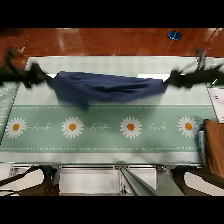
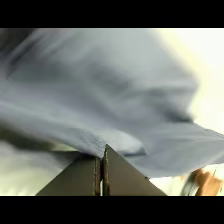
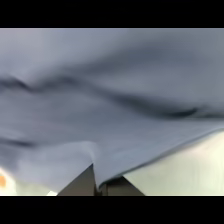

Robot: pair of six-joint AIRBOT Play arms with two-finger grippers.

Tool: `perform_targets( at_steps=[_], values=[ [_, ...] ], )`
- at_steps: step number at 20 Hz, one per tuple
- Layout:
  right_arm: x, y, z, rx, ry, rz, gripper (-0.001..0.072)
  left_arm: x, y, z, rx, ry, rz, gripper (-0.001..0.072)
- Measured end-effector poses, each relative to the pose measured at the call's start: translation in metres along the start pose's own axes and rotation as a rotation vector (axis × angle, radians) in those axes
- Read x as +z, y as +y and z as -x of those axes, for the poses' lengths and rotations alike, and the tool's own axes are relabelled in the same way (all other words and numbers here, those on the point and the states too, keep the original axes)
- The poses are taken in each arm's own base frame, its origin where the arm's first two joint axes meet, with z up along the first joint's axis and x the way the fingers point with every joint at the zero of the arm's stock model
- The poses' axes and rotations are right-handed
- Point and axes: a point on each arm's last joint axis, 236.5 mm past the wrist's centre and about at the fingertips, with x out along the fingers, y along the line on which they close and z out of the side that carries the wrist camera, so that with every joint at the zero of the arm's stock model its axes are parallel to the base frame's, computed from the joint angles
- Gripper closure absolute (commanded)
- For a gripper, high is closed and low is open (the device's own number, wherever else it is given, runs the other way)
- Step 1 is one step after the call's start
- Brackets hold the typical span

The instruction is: Fold the shirts.

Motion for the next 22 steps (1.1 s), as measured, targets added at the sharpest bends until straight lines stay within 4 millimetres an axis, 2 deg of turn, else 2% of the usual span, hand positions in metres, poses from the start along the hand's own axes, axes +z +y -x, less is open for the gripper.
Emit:
perform_targets(
  at_steps=[2,4,5,7,8,10,12,14,16,17,18,20,22],
  values=[
    [0.054,0.053,0.067,-0.011,-0.168,0.155,0.0693,0.043,-0.078,0.055,-0.065,-0.172,-0.202,0.0693],
    [0.08,0.107,0.142,-0.023,-0.331,0.29,0.0693,0.063,-0.147,0.115,-0.082,-0.337,-0.39,0.0693],
    [0.083,0.131,0.177,-0.028,-0.405,0.348,0.0693,0.064,-0.176,0.147,-0.063,-0.416,-0.48,0.0693],
    [0.071,0.173,0.243,-0.038,-0.541,0.445,0.0693,0.052,-0.223,0.21,-0.013,-0.57,-0.622,0.0692],
    [0.06,0.189,0.274,-0.051,-0.609,0.487,0.0693,0.042,-0.239,0.238,0.022,-0.639,-0.675,0.0693],
    [0.034,0.208,0.324,-0.1,-0.714,0.545,0.0693,0.012,-0.266,0.292,0.1,-0.777,-0.769,0.0692],
    [0.005,0.218,0.364,-0.15,-0.799,0.583,0.0693,-0.024,-0.282,0.336,0.168,-0.883,-0.83,0.0693],
    [-0.023,0.218,0.395,-0.215,-0.856,0.595,0.0693,-0.061,-0.293,0.372,0.214,-0.977,-0.878,0.0693],
    [-0.048,0.21,0.416,-0.282,-0.885,0.578,0.0693,-0.1,-0.3,0.403,0.229,-1.049,-0.918,0.0693],
    [-0.059,0.205,0.422,-0.308,-0.888,0.567,0.0693,-0.112,-0.299,0.413,0.227,-1.073,-0.924,0.0693],
    [-0.068,0.2,0.425,-0.326,-0.881,0.553,0.0693,-0.123,-0.293,0.418,0.235,-1.069,-0.922,0.0693],
    [-0.081,0.186,0.417,-0.358,-0.823,0.519,0.0693,-0.131,-0.276,0.418,0.258,-1.037,-0.907,0.0692],
    [-0.088,0.168,0.397,-0.373,-0.728,0.476,0.0693,-0.123,-0.245,0.4,0.326,-0.958,-0.856,0.0692]
  ],
)
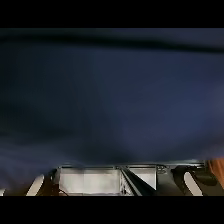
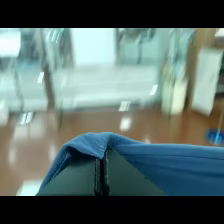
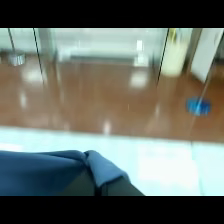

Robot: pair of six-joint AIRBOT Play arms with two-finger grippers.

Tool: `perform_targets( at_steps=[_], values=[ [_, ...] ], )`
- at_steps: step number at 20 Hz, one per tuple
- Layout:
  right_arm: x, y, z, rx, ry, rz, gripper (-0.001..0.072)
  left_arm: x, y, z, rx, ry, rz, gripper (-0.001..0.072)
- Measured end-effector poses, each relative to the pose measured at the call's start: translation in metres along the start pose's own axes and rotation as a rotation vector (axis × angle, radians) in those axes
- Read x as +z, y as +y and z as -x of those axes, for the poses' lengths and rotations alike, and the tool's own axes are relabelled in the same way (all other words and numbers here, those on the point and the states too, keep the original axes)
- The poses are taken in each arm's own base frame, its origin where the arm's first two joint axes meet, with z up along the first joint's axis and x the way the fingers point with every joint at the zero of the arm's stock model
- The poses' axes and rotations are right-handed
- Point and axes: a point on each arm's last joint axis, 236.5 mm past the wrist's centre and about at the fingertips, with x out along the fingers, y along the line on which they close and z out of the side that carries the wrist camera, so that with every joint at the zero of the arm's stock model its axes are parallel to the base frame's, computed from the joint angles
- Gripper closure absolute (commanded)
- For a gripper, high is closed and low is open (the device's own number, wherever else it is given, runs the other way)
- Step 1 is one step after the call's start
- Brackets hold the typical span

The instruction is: Fold the shirts.

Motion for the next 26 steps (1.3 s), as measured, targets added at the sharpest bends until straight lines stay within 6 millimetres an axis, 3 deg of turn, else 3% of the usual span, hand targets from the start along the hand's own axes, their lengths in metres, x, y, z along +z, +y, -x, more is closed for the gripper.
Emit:
perform_targets(
  at_steps=[4,9,13,18,20,22,26],
  values=[
    [-0.061,0.004,-0.056,0.064,0.24,-0.054,0.0693,-0.097,0.015,-0.064,0.036,0.288,0.047,0.0692],
    [-0.141,-0.003,-0.167,0.112,0.448,-0.164,0.0693,-0.234,0.008,-0.167,-0.003,0.568,0.131,0.0692],
    [-0.201,-0.019,-0.268,0.112,0.571,-0.229,0.0693,-0.318,0.007,-0.249,-0.002,0.696,0.207,0.0692],
    [-0.262,-0.041,-0.388,0.093,0.671,-0.293,0.0693,-0.398,-0.003,-0.345,-0.003,0.813,0.369,0.0693],
    [-0.277,-0.045,-0.427,0.1,0.696,-0.331,0.0693,-0.429,-0.008,-0.37,-0.008,0.879,0.419,0.0693],
    [-0.289,-0.047,-0.456,0.102,0.721,-0.363,0.0693,-0.461,-0.015,-0.382,-0.017,0.969,0.452,0.0692],
    [-0.302,-0.053,-0.479,0.111,0.771,-0.392,0.0693,-0.497,-0.023,-0.378,-0.038,1.113,0.474,0.0692]
  ],
)
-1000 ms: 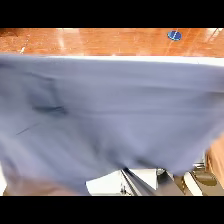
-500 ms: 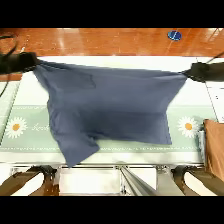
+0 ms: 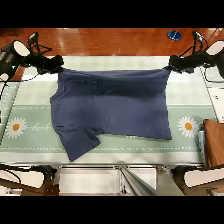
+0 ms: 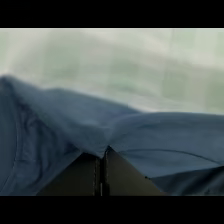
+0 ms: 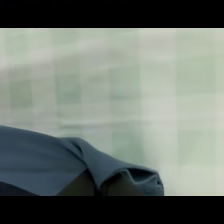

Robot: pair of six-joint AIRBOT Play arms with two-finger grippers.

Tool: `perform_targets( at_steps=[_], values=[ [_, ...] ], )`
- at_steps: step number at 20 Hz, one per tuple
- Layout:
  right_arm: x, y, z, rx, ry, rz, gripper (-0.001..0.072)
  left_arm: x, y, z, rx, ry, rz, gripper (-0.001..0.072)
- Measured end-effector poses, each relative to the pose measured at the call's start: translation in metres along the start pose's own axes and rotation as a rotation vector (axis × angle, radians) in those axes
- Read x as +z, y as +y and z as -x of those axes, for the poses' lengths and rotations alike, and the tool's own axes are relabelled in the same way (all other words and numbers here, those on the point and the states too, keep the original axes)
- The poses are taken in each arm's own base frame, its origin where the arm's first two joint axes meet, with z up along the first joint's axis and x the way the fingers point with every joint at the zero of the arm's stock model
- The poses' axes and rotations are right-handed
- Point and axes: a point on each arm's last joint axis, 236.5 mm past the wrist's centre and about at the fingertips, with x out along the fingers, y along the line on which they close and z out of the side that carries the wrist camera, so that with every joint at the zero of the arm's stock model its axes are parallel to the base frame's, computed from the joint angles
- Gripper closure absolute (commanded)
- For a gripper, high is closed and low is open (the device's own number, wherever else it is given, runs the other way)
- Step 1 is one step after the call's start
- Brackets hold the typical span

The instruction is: Fold the shirts.

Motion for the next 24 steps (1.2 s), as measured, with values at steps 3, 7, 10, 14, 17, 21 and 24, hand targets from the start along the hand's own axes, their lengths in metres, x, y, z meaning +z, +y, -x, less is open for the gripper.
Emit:
perform_targets(
  at_steps=[3,7,10,14,17,21,24],
  values=[
    [-0.015,-0.01,0.004,0.002,0.088,0.026,0.0693,-0.024,0.006,0.001,0.003,0.122,-0.073,0.0692],
    [-0.069,-0.027,-0.001,-0.008,0.286,0.041,0.0693,-0.067,0.021,-0.005,0.014,0.287,-0.139,0.0692],
    [-0.108,-0.04,-0.012,-0.016,0.393,0.018,0.0345,-0.1,0.037,-0.015,0.036,0.392,-0.142,0.0215],
    [-0.131,-0.042,-0.009,-0.009,0.457,-0.003,0.0295,-0.126,0.046,-0.012,0.052,0.492,-0.132,0.0196],
    [-0.129,-0.054,0.024,-0.061,0.437,0.0,0.0295,-0.128,0.053,0.013,0.063,0.511,-0.116,0.0198],
    [-0.139,-0.093,0.086,-0.172,0.32,-0.098,0.0295,-0.173,0.088,0.061,0.076,0.565,0.009,0.0198],
    [-0.17,-0.102,0.107,-0.163,0.203,-0.21,0.0295,-0.233,0.11,0.078,0.047,0.588,0.154,0.0198]
  ],
)
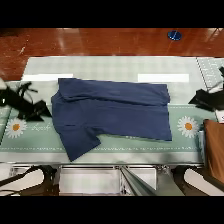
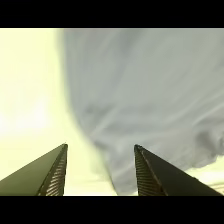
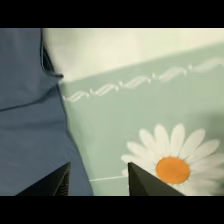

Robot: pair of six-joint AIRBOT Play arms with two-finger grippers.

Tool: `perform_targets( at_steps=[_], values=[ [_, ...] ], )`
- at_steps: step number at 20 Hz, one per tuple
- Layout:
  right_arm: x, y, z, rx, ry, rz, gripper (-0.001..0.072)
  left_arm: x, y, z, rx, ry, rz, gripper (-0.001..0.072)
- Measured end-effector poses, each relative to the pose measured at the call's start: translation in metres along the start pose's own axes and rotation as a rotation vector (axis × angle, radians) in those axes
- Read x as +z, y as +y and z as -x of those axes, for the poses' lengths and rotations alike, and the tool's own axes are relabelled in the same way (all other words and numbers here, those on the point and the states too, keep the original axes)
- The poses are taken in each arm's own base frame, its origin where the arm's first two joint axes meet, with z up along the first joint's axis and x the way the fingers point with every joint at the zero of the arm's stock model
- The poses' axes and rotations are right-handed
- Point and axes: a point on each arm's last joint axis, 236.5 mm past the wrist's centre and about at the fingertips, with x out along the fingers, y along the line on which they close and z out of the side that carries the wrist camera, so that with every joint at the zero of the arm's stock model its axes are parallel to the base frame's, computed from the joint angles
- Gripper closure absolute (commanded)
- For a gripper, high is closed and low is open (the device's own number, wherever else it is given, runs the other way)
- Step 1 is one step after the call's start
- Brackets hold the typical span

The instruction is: Fold the shirts.

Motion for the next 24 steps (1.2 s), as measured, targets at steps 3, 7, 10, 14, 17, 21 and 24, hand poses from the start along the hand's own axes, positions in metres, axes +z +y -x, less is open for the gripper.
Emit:
perform_targets(
  at_steps=[3,7,10,14,17,21,24],
  values=[
    [-0.035,0.01,-0.012,0.105,-0.042,-0.069,0.0295,-0.04,0.013,-0.028,-0.068,0.019,0.09,0.0198],
    [-0.053,0.029,-0.022,0.23,-0.059,-0.137,0.0295,-0.059,0.002,-0.06,-0.157,0.005,0.169,0.0198],
    [-0.051,0.027,-0.019,0.275,-0.087,-0.208,0.0295,-0.062,-0.023,-0.077,-0.221,-0.009,0.179,0.0225],
    [-0.064,-0.012,-0.017,0.213,-0.065,-0.299,0.0296,-0.05,-0.042,-0.092,-0.212,-0.08,0.147,0.0692],
    [-0.107,-0.031,-0.031,0.145,0.073,-0.357,0.0296,-0.039,-0.051,-0.09,-0.208,-0.125,0.116,0.0693],
    [-0.16,-0.014,-0.056,0.17,0.266,-0.349,0.0296,-0.029,-0.058,-0.084,-0.211,-0.157,0.08,0.0692],
    [-0.181,-0.002,-0.07,0.18,0.36,-0.318,0.0296,-0.029,-0.061,-0.082,-0.216,-0.156,0.072,0.0692]
  ],
)
